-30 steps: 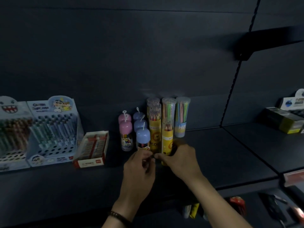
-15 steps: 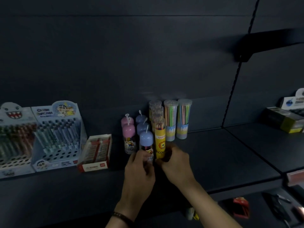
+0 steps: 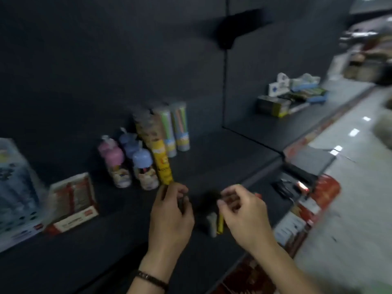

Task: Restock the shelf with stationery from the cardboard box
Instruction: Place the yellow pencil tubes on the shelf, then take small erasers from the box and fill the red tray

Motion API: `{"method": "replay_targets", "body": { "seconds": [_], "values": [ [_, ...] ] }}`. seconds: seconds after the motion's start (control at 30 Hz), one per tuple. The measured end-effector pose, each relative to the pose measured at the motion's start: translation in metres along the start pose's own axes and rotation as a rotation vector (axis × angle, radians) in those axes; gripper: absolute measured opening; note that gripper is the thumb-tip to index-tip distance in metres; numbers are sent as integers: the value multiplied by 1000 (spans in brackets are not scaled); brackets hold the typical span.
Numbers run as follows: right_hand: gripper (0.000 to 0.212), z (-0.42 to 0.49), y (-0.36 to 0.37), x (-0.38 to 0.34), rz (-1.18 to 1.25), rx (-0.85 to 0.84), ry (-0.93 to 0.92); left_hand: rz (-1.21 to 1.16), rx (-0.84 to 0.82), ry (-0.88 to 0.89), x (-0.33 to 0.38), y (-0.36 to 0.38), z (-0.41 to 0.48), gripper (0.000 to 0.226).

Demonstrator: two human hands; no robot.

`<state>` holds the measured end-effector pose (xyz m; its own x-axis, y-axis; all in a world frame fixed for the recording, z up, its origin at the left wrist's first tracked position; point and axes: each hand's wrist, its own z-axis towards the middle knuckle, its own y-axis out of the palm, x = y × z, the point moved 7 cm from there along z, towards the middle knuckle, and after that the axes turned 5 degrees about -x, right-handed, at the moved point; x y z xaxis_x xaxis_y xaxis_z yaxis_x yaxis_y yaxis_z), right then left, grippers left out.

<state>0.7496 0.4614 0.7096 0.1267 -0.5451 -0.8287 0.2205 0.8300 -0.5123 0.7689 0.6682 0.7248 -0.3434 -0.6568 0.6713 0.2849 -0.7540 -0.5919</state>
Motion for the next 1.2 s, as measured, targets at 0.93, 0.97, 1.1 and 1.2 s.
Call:
{"method": "replay_targets", "body": {
  "seconds": [0.93,0.97,1.1,1.2],
  "values": [
    [17,-786,-229,560,184,184,1634,448,-1761,562,197,550,-647,18],
    [18,-801,-228,591,198,169,1653,461,-1786,548,191,576,-671,18],
    [29,-857,-204,723,205,129,1727,476,-1857,496,155,680,-768,25],
    [43,-883,-178,828,152,113,1736,460,-1867,476,112,763,-835,23]
  ]
}}
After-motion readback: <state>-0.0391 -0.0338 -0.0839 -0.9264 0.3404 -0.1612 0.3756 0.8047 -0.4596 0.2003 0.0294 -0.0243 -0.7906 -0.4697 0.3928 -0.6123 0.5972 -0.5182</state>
